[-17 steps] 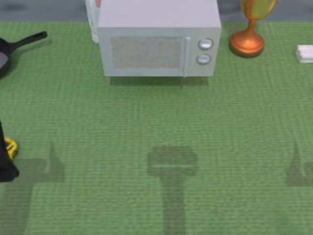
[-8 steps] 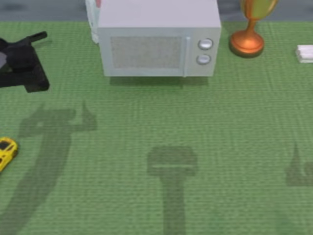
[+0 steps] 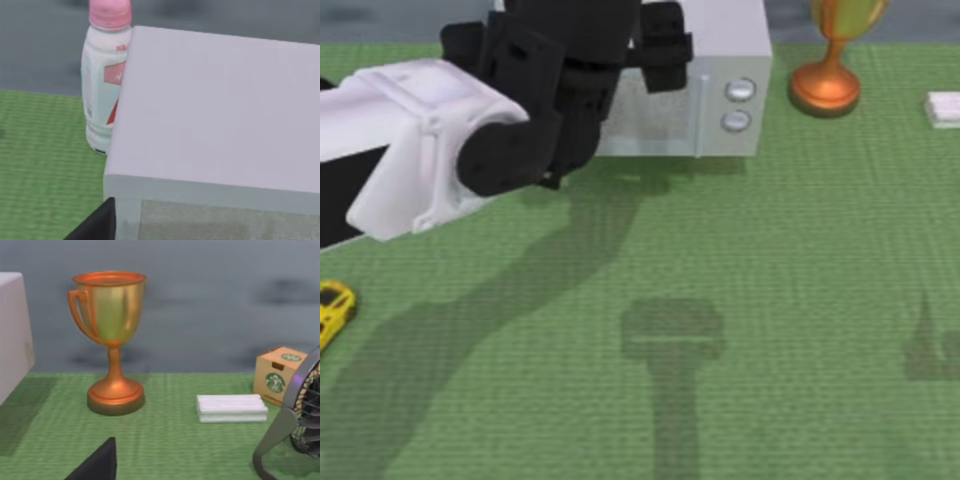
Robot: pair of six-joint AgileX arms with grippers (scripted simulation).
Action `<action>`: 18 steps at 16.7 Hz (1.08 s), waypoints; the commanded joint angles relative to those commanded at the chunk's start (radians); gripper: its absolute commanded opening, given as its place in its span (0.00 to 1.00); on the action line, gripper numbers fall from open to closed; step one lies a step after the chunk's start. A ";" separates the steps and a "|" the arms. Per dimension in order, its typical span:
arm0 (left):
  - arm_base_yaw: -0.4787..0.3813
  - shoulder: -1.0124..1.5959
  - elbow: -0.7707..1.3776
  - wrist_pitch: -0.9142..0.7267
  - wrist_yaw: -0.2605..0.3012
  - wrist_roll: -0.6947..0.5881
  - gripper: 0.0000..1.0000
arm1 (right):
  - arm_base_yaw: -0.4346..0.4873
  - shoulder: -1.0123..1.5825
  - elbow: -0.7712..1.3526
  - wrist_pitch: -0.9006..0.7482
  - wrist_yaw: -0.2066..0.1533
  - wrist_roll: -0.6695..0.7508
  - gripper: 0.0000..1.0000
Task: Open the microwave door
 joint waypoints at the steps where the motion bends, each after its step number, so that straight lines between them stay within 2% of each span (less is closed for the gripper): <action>1: -0.035 0.084 0.057 -0.005 -0.031 -0.019 1.00 | 0.000 0.000 0.000 0.000 0.000 0.000 1.00; 5: -0.140 0.321 0.219 -0.025 -0.121 -0.072 1.00 | 0.000 0.000 0.000 0.000 0.000 0.000 1.00; 8: -0.171 0.387 0.265 -0.033 -0.149 -0.087 1.00 | 0.000 0.000 0.000 0.000 0.000 0.000 1.00; 14: -0.166 0.389 0.264 -0.030 -0.145 -0.084 1.00 | 0.000 0.000 0.000 0.000 0.000 0.000 1.00; 18: -0.113 0.499 0.354 0.021 -0.099 -0.039 1.00 | 0.000 0.000 0.000 0.000 0.000 0.000 1.00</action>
